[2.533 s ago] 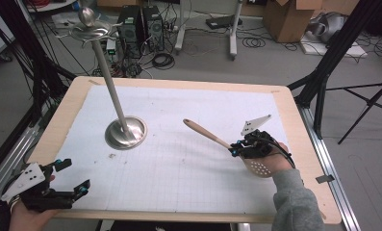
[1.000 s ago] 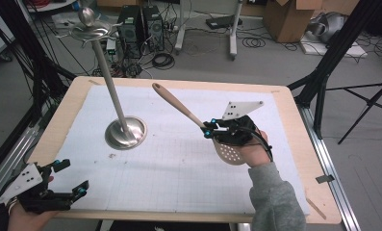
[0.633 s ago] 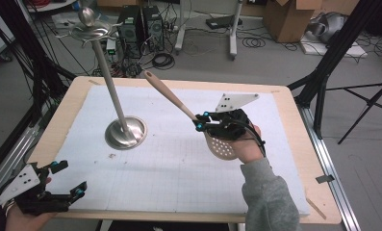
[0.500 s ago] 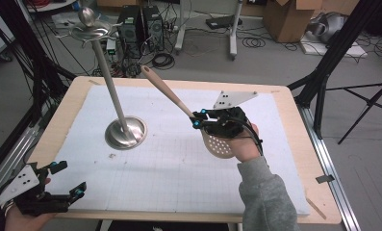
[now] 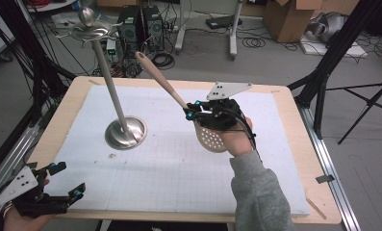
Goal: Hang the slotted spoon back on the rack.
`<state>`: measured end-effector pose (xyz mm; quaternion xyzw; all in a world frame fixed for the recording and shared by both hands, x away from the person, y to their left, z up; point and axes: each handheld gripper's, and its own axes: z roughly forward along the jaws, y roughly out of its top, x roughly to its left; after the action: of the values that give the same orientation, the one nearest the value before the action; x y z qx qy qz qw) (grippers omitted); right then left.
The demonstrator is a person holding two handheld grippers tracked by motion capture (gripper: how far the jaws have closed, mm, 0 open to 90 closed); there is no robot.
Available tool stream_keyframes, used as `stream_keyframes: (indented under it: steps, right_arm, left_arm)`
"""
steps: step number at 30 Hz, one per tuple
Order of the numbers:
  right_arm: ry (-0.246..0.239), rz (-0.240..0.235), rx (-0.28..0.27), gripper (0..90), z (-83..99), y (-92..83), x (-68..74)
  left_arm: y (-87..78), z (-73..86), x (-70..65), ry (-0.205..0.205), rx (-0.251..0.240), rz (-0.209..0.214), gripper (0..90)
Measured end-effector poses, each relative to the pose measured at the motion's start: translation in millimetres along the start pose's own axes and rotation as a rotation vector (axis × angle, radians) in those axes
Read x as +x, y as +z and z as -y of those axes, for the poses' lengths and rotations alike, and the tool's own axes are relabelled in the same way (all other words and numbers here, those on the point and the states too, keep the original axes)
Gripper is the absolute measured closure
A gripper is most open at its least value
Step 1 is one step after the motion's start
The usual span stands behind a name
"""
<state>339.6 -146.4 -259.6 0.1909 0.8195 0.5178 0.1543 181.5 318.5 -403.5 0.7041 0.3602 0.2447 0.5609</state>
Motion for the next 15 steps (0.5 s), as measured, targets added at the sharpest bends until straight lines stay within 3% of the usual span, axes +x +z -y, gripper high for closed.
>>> stream_keyframes:
  steps: [15]
  right_arm:
    - [0.011,-0.008,-0.030,77.9,-23.7,7.8,8.0]
  left_arm:
    - [-5.2,0.9,0.2,-0.004,-0.003,-0.008,2.0]
